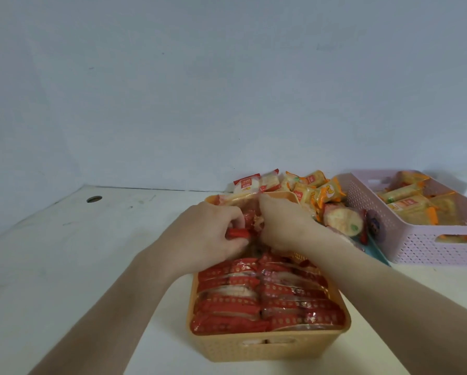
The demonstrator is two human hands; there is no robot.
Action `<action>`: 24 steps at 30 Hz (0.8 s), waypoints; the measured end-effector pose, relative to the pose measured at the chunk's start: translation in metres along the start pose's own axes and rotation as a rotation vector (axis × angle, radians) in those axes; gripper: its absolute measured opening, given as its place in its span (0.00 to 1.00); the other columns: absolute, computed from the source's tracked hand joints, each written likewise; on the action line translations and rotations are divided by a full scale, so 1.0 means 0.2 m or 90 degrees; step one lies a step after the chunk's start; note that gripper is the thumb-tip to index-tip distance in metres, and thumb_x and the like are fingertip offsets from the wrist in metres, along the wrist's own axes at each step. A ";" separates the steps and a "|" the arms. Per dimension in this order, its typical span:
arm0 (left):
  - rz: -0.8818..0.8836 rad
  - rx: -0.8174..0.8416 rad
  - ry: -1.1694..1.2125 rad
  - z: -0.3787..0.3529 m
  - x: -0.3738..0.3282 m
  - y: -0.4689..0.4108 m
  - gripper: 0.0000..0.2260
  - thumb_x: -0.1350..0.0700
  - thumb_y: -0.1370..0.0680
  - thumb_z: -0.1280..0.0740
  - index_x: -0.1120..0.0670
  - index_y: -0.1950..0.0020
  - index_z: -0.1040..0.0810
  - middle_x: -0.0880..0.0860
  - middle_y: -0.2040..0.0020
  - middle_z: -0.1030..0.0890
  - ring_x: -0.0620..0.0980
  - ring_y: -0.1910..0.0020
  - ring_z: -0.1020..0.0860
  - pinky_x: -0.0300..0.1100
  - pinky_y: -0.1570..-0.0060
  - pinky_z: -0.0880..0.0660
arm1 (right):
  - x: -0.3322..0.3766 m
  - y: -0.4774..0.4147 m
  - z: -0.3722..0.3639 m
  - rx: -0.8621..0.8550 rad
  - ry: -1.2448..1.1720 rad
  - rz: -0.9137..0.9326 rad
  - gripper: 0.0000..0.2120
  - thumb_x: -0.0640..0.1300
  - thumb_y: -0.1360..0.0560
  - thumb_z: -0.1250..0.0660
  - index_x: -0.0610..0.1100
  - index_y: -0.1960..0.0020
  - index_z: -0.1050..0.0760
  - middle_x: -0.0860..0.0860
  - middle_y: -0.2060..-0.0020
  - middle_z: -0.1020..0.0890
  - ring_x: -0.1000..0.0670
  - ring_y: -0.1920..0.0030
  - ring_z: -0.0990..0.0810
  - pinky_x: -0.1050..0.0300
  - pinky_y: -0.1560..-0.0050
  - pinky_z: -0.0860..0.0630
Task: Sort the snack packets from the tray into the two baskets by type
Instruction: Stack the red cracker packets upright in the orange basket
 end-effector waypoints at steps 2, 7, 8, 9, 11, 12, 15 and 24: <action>0.002 -0.007 -0.010 0.01 0.02 0.00 0.08 0.43 0.26 0.31 0.43 0.51 0.23 0.43 0.59 0.20 0.43 0.61 0.23 0.40 0.58 0.26 | -0.03 -0.01 0.03 -0.002 -0.049 -0.015 0.20 0.39 0.29 0.32 0.42 0.39 0.32 0.47 0.51 0.21 0.45 0.51 0.22 0.55 0.61 0.27; -0.016 -0.011 -0.016 0.01 0.04 0.01 0.06 0.44 0.25 0.31 0.43 0.53 0.25 0.44 0.62 0.22 0.41 0.63 0.26 0.39 0.61 0.29 | -0.07 -0.01 0.17 -0.044 -0.118 0.021 0.16 0.36 0.30 0.33 0.44 0.44 0.28 0.51 0.56 0.23 0.49 0.55 0.24 0.56 0.61 0.27; -0.021 0.002 -0.017 -0.01 0.04 0.00 0.05 0.45 0.25 0.31 0.44 0.53 0.25 0.43 0.62 0.23 0.41 0.63 0.27 0.39 0.61 0.30 | -0.07 0.00 0.20 -0.056 -0.124 0.034 0.15 0.36 0.30 0.34 0.45 0.44 0.28 0.53 0.58 0.24 0.50 0.56 0.25 0.57 0.62 0.30; -0.024 0.016 -0.019 -0.02 0.03 0.00 0.05 0.47 0.25 0.31 0.44 0.53 0.25 0.42 0.62 0.25 0.40 0.62 0.28 0.38 0.61 0.31 | -0.08 0.00 0.23 -0.060 -0.129 0.043 0.15 0.36 0.29 0.34 0.46 0.43 0.27 0.53 0.58 0.24 0.51 0.56 0.25 0.58 0.62 0.30; -0.029 0.039 -0.037 -0.05 0.02 -0.01 0.04 0.50 0.25 0.30 0.45 0.54 0.25 0.42 0.62 0.27 0.39 0.62 0.30 0.37 0.62 0.32 | -0.08 0.02 0.27 -0.029 -0.130 0.063 0.16 0.39 0.27 0.32 0.46 0.40 0.27 0.52 0.54 0.21 0.53 0.56 0.24 0.63 0.63 0.28; -0.033 0.044 -0.053 -0.06 0.02 -0.02 0.04 0.51 0.25 0.30 0.46 0.55 0.26 0.42 0.62 0.28 0.39 0.62 0.30 0.37 0.63 0.33 | -0.08 0.04 0.28 0.004 -0.123 0.072 0.17 0.39 0.26 0.31 0.46 0.38 0.27 0.51 0.51 0.19 0.53 0.55 0.23 0.65 0.61 0.27; -0.040 0.046 -0.129 -0.06 0.04 -0.03 0.07 0.56 0.26 0.31 0.46 0.56 0.27 0.42 0.62 0.28 0.42 0.61 0.30 0.40 0.61 0.31 | -0.05 0.09 0.26 0.110 -0.071 0.110 0.16 0.39 0.25 0.31 0.46 0.38 0.23 0.50 0.47 0.17 0.50 0.49 0.19 0.60 0.53 0.21; -0.068 0.103 -0.143 -0.04 0.01 -0.03 0.11 0.42 0.25 0.32 0.41 0.44 0.19 0.40 0.50 0.20 0.42 0.52 0.26 0.40 0.50 0.28 | 0.02 0.14 0.10 0.208 0.156 0.160 0.18 0.37 0.24 0.35 0.49 0.36 0.25 0.53 0.49 0.20 0.49 0.49 0.21 0.55 0.48 0.21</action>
Point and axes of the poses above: each hand's wrist, its own y-axis away from the middle knuckle, its own z-axis out of the back of the hand, x = y × z, the point moved 6 cm from there along -y, towards the middle knuckle
